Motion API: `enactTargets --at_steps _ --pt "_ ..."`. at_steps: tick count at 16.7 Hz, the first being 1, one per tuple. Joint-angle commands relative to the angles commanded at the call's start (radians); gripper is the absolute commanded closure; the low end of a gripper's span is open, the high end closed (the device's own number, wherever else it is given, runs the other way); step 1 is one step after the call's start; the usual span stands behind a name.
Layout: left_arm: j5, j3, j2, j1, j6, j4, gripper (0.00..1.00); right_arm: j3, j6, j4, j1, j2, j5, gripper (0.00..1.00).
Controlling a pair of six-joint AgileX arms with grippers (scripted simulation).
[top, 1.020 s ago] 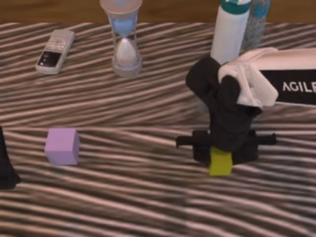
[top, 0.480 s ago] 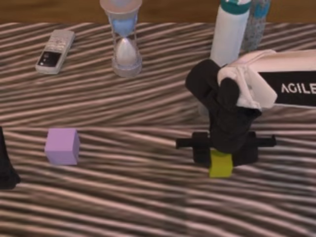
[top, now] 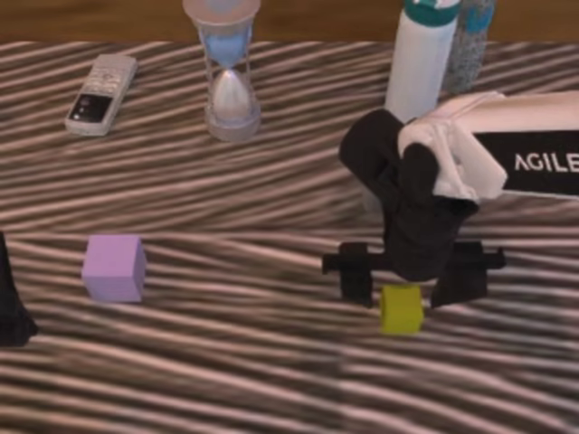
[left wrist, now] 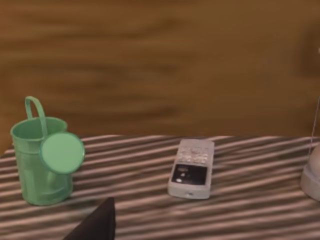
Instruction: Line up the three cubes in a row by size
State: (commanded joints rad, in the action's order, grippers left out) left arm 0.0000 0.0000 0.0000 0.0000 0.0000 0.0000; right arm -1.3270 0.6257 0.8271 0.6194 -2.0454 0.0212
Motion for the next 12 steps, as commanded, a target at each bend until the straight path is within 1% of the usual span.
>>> enactTargets --at_steps 1,10,12 --pt "0.000 0.000 0.000 0.000 0.000 0.000 0.00 0.000 0.000 0.000 0.000 0.000 0.000 0.00" --pt "0.000 0.000 0.000 0.000 0.000 0.000 0.00 -0.003 0.000 0.004 -0.001 0.002 0.000 0.00" --pt "0.000 0.000 0.000 0.000 0.000 0.000 0.00 -0.031 0.003 0.042 0.000 0.015 0.001 0.00"
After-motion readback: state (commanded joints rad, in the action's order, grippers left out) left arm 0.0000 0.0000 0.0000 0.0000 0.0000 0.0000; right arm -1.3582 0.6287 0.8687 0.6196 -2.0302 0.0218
